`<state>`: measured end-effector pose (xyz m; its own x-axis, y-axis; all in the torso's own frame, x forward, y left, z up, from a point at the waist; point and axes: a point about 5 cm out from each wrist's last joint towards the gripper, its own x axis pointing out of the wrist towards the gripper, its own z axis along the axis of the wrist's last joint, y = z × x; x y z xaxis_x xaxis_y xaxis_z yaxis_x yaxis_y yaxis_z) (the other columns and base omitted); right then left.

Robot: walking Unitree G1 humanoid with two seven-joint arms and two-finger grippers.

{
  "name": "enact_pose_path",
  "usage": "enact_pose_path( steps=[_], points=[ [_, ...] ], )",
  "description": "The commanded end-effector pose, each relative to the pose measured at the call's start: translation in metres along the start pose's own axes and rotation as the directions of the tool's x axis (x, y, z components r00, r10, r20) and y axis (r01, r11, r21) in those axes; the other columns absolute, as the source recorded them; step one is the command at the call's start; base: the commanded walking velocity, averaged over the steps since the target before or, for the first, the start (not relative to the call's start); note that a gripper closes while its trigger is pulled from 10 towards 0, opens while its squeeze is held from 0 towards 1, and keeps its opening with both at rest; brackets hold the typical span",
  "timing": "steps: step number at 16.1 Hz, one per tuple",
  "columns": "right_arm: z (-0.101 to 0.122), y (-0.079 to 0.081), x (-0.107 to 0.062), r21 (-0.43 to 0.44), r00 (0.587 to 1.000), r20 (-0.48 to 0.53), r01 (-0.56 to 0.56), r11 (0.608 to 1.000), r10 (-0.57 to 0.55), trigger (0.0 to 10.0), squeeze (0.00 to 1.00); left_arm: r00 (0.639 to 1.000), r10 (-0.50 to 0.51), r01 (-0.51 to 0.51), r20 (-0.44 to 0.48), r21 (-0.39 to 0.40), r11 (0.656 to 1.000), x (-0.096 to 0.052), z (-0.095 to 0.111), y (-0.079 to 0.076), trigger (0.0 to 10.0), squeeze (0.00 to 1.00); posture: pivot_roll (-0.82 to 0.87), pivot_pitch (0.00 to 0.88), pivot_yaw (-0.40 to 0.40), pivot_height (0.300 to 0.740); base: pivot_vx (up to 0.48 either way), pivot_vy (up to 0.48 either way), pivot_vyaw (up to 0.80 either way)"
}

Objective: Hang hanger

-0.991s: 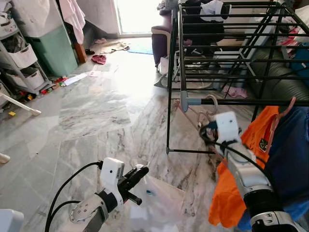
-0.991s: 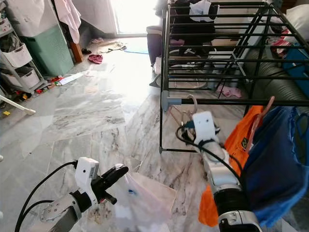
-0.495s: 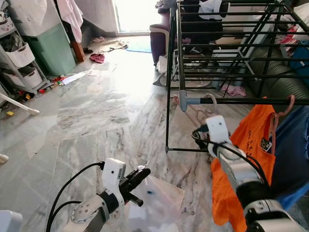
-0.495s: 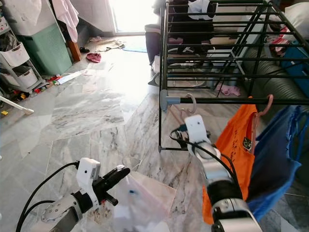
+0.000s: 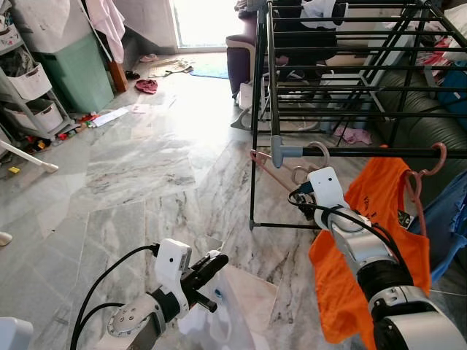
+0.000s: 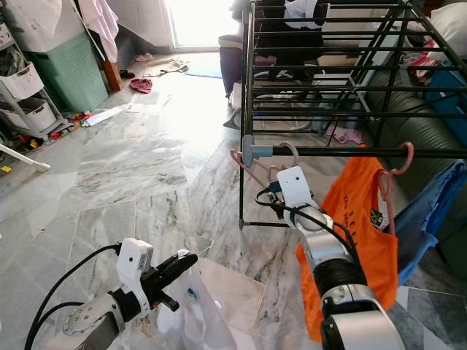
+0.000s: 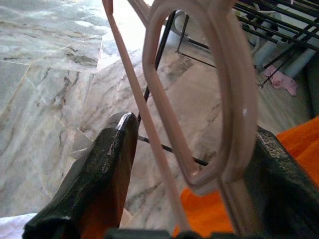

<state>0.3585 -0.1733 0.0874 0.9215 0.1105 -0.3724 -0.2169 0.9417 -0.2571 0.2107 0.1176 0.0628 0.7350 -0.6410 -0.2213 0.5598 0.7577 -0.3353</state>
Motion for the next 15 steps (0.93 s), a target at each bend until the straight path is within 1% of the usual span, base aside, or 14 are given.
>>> enact_pose_path(
  steps=[1,2,3,4,6,8,10,12,13,14,15],
  points=[
    [0.007,-0.001,0.002,-0.014,1.0,0.012,-0.01,1.0,0.011,10.0,0.0,1.0,-0.006,0.006,0.009,0.021,1.0,0.0,0.005,-0.001,10.0,0.0,-0.06,0.072,0.021,0.74,0.0,0.0,0.0],
    [0.007,-0.002,0.001,-0.006,1.0,0.015,-0.011,1.0,0.011,10.0,0.0,1.0,-0.007,0.007,0.006,0.025,1.0,0.0,0.005,-0.001,10.0,0.0,-0.06,0.071,0.021,0.74,0.0,0.0,0.0],
    [0.006,-0.006,0.0,0.018,1.0,0.018,-0.005,1.0,0.004,10.0,1.0,1.0,-0.008,0.008,0.002,0.026,1.0,0.0,0.005,0.0,10.0,0.0,-0.06,0.07,0.024,0.74,0.0,0.0,0.0],
    [0.006,-0.006,0.0,0.019,1.0,0.018,-0.006,1.0,0.006,10.0,1.0,1.0,-0.008,0.008,0.001,0.027,1.0,0.0,0.005,0.0,10.0,0.0,-0.06,0.07,0.025,0.74,0.0,0.0,0.0],
    [0.009,-0.012,-0.001,0.035,1.0,0.022,-0.014,0.999,0.013,10.0,1.0,1.0,-0.015,0.015,-0.009,0.032,0.999,0.0,0.004,0.0,10.0,0.0,-0.07,0.07,0.03,0.74,0.0,0.0,0.0],
    [0.015,-0.015,-0.001,0.046,0.998,0.026,-0.051,0.998,0.05,10.0,1.0,1.0,-0.021,0.022,-0.02,0.036,0.999,0.0,0.004,0.0,10.0,0.0,-0.07,0.069,0.033,0.74,0.0,0.0,0.0],
    [0.019,-0.02,-0.001,0.028,0.997,0.02,-0.07,0.997,0.069,10.0,1.0,0.999,-0.024,0.025,-0.031,0.038,0.999,0.001,0.002,0.001,10.0,0.0,-0.07,0.068,0.032,0.74,0.0,0.0,0.0],
    [0.022,-0.021,-0.001,0.031,0.996,0.015,-0.094,0.995,0.093,10.0,1.0,0.999,-0.024,0.026,-0.038,0.039,0.999,0.0,0.001,0.002,10.0,0.0,-0.07,0.066,0.031,0.74,0.0,0.0,0.0],
    [0.024,-0.021,0.0,0.025,0.992,0.007,-0.129,0.991,0.129,10.0,0.96,0.999,-0.026,0.028,-0.041,0.039,0.999,0.0,0.0,0.002,10.0,0.0,-0.07,0.065,0.031,0.74,0.0,0.0,0.0],
    [0.025,-0.021,0.0,0.019,0.988,0.003,-0.152,0.988,0.152,10.0,0.75,0.999,-0.028,0.03,-0.041,0.039,0.999,0.001,0.0,0.002,10.0,0.0,-0.07,0.064,0.031,0.74,0.0,0.0,0.0],
    [0.026,-0.021,0.0,0.018,0.987,0.001,-0.16,0.987,0.16,10.0,0.75,0.999,-0.028,0.03,-0.042,0.039,0.999,0.001,0.0,0.002,10.0,0.0,-0.07,0.064,0.031,0.74,0.0,0.0,0.0]
  ],
)
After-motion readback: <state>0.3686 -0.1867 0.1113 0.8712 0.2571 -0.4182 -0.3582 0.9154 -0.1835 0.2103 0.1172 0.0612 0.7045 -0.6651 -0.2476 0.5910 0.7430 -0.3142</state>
